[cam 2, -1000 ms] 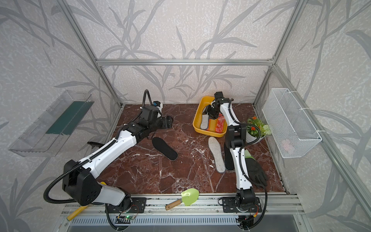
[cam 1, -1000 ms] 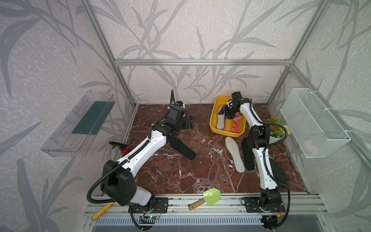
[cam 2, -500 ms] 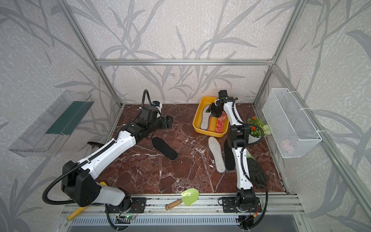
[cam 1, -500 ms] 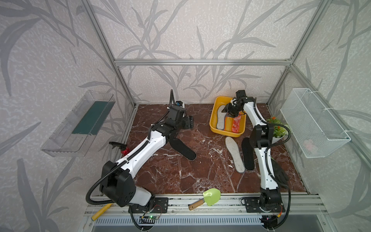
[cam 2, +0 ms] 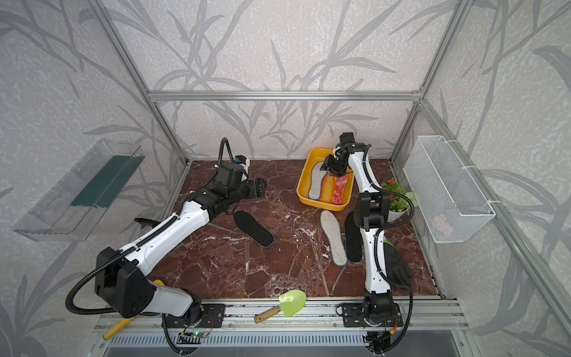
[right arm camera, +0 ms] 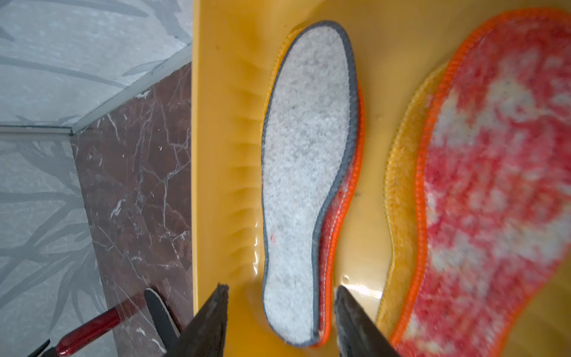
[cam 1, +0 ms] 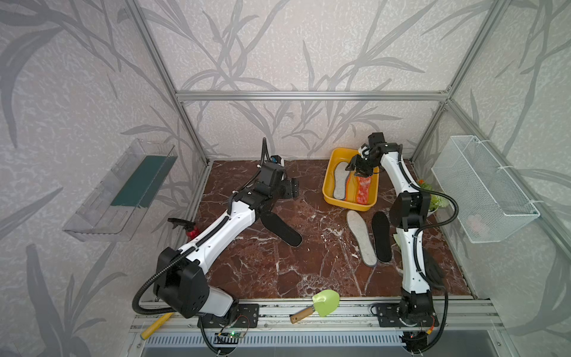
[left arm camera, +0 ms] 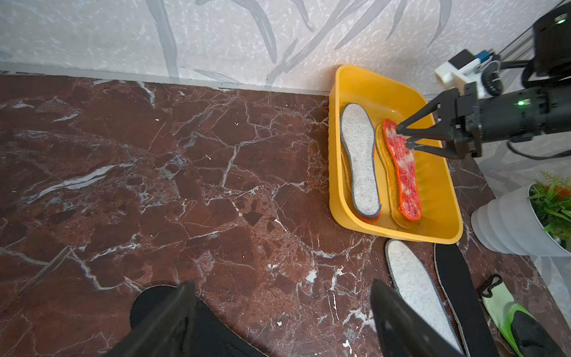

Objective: Put the insoles into the storage box
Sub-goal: Place the insole in the storage box, then adjust the insole at the center of the board.

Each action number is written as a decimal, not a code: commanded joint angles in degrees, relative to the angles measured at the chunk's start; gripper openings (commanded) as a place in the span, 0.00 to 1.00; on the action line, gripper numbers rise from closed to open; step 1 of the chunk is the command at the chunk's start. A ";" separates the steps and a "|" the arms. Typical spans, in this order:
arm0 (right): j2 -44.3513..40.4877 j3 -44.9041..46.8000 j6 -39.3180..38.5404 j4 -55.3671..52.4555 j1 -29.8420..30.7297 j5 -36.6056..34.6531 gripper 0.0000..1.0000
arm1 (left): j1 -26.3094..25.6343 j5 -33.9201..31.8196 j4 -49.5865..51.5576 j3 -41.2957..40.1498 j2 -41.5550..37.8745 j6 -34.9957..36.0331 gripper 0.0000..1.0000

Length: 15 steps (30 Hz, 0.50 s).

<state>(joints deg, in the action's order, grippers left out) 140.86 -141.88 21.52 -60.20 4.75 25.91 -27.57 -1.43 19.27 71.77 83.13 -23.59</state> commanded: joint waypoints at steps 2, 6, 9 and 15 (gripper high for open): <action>-15.43 13.41 -7.26 -0.06 -0.39 1.77 0.55 | 0.43 -0.07 1.28 0.53 1.97 -0.73 0.96; -30.72 32.60 -9.44 5.64 -0.97 5.56 0.56 | 0.50 1.52 3.40 2.77 5.93 -0.92 0.99; -41.34 46.84 -10.51 8.54 -1.01 5.14 0.57 | 0.43 2.72 3.26 3.47 7.51 -1.33 0.99; -57.59 70.14 -8.88 10.70 -0.59 2.92 0.58 | 0.52 2.08 3.82 4.78 8.93 -1.89 0.99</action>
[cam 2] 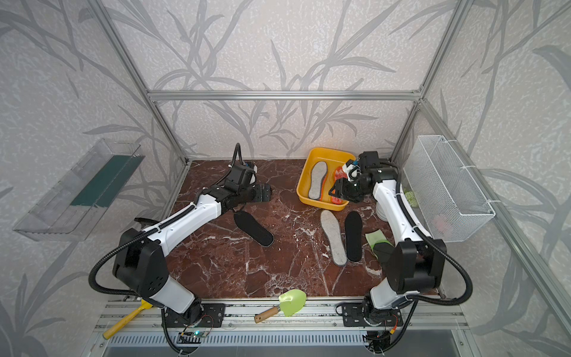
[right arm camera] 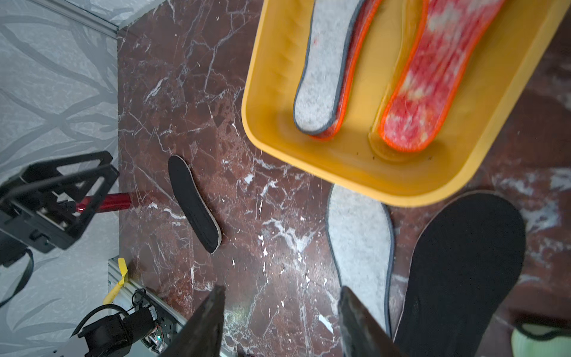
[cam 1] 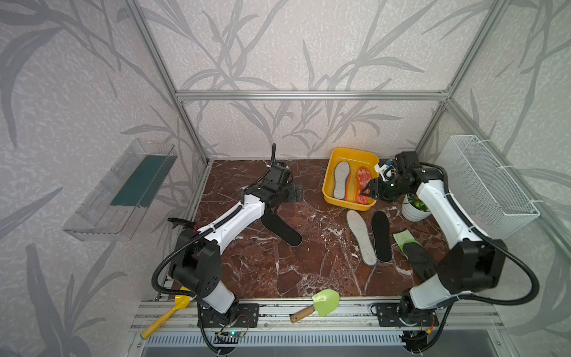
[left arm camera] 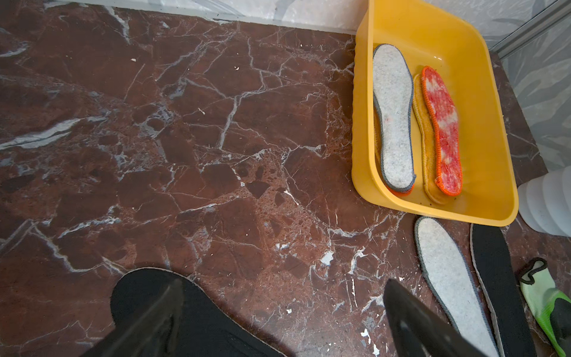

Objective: Put the insoles into the storage box
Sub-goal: Adjust the insole at the center of the board.

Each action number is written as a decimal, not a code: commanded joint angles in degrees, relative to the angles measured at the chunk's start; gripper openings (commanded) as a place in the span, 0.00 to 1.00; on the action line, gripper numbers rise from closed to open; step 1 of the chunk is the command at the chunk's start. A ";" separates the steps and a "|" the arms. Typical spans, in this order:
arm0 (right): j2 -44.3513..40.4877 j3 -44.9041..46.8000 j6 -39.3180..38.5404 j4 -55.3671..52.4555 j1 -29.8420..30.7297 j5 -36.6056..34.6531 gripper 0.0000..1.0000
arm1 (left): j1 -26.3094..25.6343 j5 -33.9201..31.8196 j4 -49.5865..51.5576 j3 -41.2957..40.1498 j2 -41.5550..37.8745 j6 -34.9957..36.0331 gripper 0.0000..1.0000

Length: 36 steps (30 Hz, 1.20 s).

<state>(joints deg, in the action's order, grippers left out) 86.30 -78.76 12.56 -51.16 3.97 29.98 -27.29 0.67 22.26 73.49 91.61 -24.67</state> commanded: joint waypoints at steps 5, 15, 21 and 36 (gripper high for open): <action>-10.18 21.45 4.58 6.05 3.93 -4.64 0.58 | 0.29 -0.07 3.24 5.43 1.95 -0.72 0.99; -5.19 27.53 12.89 9.87 17.77 -29.20 0.59 | 0.23 2.70 1.95 3.62 0.94 -3.04 0.99; -1.29 27.27 14.00 9.79 18.48 -29.65 0.59 | 0.24 2.14 2.19 2.98 -0.17 -3.22 0.99; 12.96 24.24 16.55 14.64 26.32 -21.52 0.59 | 0.27 1.53 3.96 3.80 0.27 -2.90 0.99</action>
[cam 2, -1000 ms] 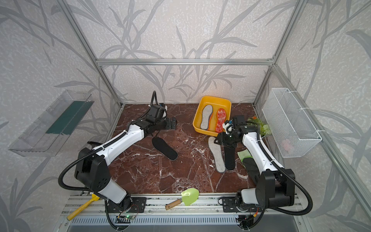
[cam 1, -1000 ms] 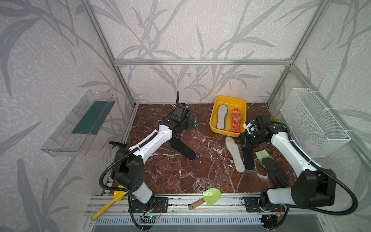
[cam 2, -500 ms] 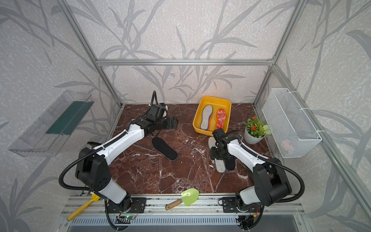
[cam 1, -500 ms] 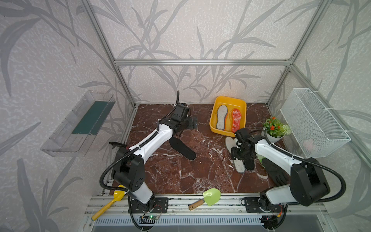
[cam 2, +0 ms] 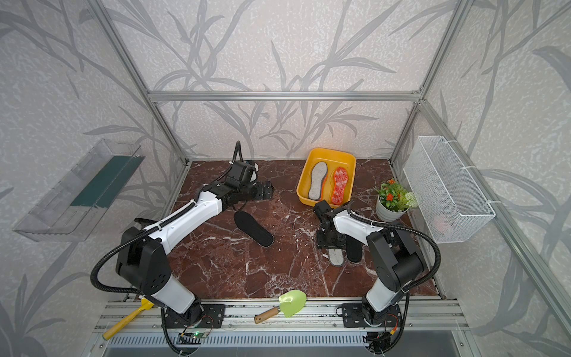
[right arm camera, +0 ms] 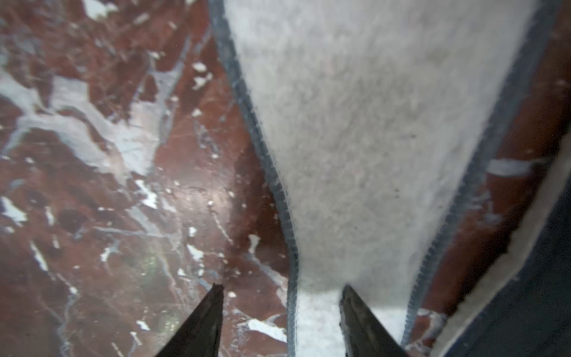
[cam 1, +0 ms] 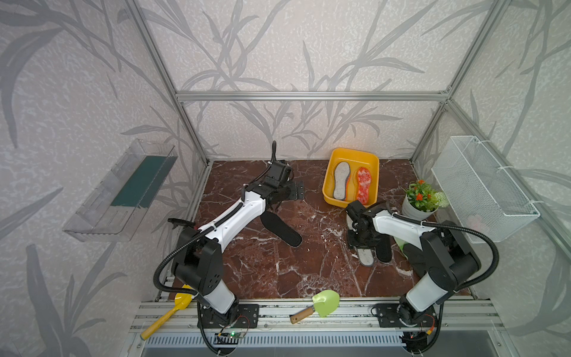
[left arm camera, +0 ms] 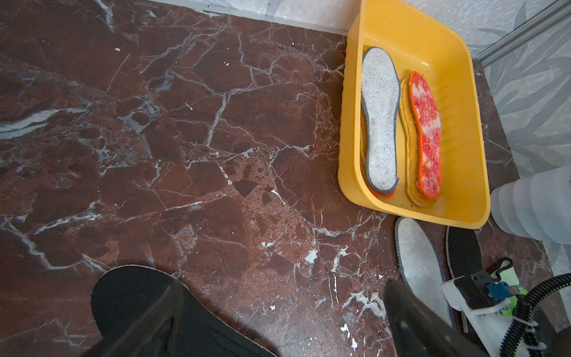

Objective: Put the insoles into the storage box
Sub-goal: Adjust the insole at the center of the board.

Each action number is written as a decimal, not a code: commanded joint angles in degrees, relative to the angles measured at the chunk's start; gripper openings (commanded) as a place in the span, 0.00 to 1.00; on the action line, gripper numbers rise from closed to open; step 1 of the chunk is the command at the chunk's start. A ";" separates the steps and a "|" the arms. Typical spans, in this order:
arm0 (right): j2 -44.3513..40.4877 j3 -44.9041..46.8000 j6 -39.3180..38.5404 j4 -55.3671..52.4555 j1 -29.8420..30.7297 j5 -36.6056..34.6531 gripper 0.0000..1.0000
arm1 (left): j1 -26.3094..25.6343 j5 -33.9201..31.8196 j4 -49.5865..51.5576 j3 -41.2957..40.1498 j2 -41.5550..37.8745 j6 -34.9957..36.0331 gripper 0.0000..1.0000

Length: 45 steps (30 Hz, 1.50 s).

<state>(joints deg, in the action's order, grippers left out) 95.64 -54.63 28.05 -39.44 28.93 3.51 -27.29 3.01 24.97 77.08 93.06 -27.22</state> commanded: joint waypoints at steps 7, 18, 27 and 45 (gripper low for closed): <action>4.71 0.40 -1.32 5.63 6.93 7.86 0.58 | 0.23 -2.52 2.16 -0.02 -1.49 0.07 0.99; -5.01 2.09 3.70 7.18 7.50 -3.00 0.58 | 0.28 -1.47 1.74 0.56 -0.88 0.13 0.99; -6.16 0.63 -0.23 3.84 2.06 -5.89 0.55 | 0.22 -0.81 2.13 1.64 0.29 0.63 0.99; -0.01 1.14 4.67 8.47 -0.58 -7.02 0.55 | 0.28 -1.32 3.33 2.83 1.28 0.74 0.99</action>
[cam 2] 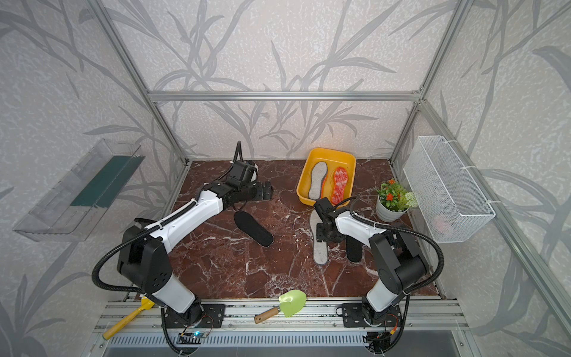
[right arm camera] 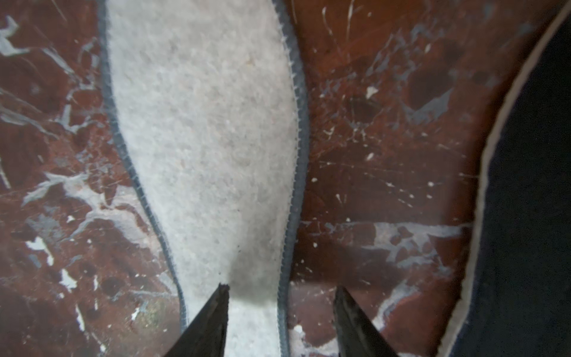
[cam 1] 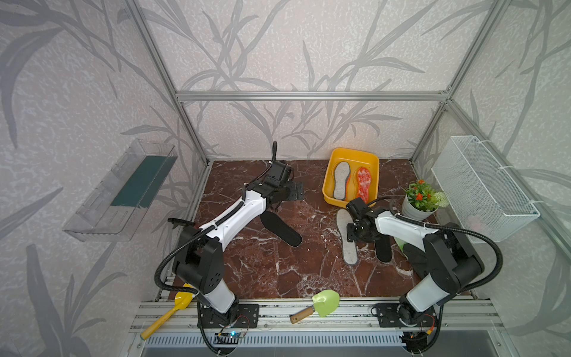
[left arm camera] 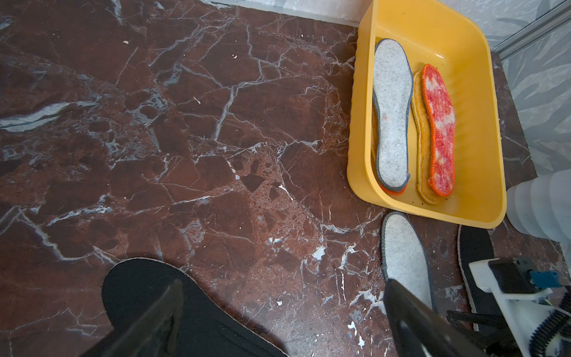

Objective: Put the insoles into the storage box
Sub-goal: Adjust the insole at the center of the board, then pick up the insole from the center of the board.

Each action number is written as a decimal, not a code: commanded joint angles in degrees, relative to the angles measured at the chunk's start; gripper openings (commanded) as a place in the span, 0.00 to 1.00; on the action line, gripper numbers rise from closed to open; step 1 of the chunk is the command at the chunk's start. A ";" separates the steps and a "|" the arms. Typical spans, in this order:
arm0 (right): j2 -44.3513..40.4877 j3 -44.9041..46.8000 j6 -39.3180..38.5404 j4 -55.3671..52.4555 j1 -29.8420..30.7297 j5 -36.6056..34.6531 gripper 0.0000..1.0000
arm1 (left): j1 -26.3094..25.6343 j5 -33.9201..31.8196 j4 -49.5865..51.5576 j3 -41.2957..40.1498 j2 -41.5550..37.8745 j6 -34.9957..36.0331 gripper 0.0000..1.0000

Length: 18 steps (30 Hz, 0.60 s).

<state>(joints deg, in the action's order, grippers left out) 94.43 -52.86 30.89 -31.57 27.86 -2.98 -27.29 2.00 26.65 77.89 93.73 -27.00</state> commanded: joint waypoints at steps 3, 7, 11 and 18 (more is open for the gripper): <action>2.39 -0.34 2.81 1.08 0.55 -0.45 0.56 | 0.31 -0.44 1.80 2.09 0.68 0.49 0.99; 3.04 0.21 3.88 1.26 1.64 -1.17 0.56 | 0.23 -0.68 2.17 2.36 0.85 0.64 0.99; 6.16 -0.26 4.66 -0.23 2.72 -2.93 0.49 | 0.25 -0.74 2.39 2.86 1.07 0.81 0.99; 8.66 0.07 5.32 -1.51 3.86 -3.36 0.35 | 0.30 -0.85 2.77 3.32 1.25 0.97 0.99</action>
<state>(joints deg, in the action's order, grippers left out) 98.52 -55.88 35.46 -30.76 31.40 -5.52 -27.29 1.80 28.32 79.48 94.39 -26.59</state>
